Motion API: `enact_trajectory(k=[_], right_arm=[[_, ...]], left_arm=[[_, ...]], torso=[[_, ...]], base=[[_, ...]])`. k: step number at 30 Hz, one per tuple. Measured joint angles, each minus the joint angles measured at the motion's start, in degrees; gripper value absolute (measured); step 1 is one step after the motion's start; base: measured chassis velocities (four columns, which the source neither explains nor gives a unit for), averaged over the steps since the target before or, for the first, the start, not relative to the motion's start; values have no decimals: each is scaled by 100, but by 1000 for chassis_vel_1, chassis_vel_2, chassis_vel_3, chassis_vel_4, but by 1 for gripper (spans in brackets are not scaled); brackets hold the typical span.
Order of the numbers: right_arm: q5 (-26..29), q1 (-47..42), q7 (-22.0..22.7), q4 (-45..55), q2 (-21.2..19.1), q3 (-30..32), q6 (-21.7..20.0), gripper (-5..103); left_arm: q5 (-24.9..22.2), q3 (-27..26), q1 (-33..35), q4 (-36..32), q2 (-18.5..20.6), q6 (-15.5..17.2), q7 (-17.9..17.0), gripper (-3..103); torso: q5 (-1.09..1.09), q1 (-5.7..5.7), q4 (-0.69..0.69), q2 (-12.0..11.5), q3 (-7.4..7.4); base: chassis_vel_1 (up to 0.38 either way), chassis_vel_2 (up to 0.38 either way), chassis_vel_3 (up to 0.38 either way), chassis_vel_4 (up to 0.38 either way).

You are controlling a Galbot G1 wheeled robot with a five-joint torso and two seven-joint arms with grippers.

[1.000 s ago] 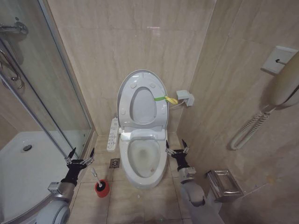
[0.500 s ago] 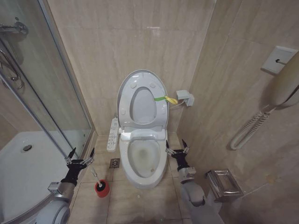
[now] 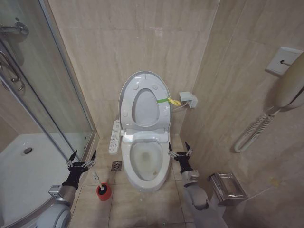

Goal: Open the toilet lid, clean the toilet bowl with a toilet brush, close the toilet lid, and flush.

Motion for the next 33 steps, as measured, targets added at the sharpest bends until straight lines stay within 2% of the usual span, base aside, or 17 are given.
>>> enact_trajectory(k=[33], right_arm=[[0,0,0,0,0,0,0,100]], left_arm=[[0,0,0,0,0,0,0,100]], torso=[[0,0,0,0,0]], base=[[0,0,0,0]])
